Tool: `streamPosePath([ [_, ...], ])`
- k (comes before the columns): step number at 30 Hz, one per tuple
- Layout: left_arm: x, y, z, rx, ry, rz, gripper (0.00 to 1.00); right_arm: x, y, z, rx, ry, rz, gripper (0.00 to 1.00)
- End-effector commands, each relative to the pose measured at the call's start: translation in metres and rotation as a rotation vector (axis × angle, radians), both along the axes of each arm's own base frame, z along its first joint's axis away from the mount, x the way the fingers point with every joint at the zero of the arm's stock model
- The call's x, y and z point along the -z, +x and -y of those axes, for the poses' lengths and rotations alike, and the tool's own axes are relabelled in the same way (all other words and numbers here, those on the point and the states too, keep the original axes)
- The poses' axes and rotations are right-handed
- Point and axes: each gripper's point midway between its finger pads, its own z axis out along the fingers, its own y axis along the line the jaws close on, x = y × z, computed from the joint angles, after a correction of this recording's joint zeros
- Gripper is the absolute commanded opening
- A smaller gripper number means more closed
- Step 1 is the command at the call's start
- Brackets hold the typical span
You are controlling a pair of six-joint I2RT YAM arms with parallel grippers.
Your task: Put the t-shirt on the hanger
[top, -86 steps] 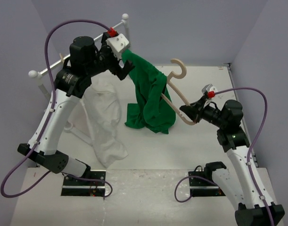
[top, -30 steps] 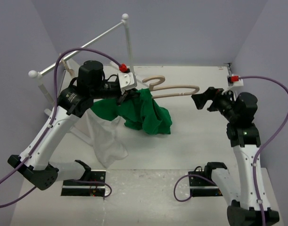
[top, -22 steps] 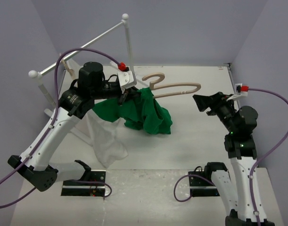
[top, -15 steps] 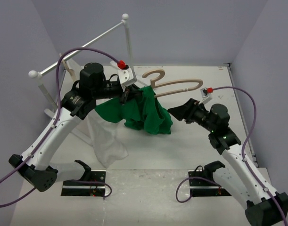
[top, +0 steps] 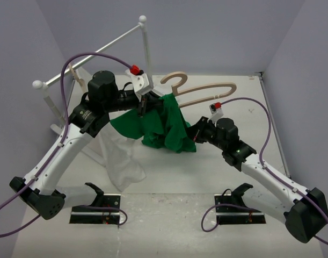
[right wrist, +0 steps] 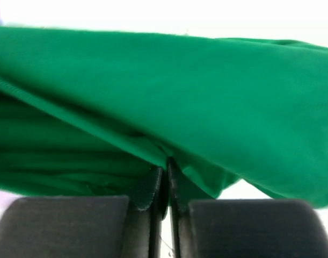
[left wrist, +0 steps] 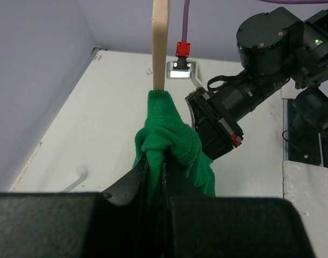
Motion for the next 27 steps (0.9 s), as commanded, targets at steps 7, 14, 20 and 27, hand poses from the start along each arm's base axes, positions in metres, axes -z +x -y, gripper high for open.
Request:
streamPosePath([
  [7,-0.047,-0.005,-0.017,-0.080,-0.085,0.124,0.00,-0.004,0.049,0.138,0.373,-0.219,0.041,0.00],
  [14,-0.037,-0.019,-0.017,-0.003,-0.047,0.165,0.00,-0.086,0.080,0.190,0.413,-0.302,0.091,0.00],
  [20,-0.003,-0.011,-0.022,-0.027,0.056,0.148,0.00,-0.163,0.082,0.202,0.403,-0.381,0.192,0.00],
  [27,0.019,-0.006,-0.010,0.038,0.103,0.077,0.00,-0.209,0.074,0.168,0.192,-0.340,0.275,0.00],
])
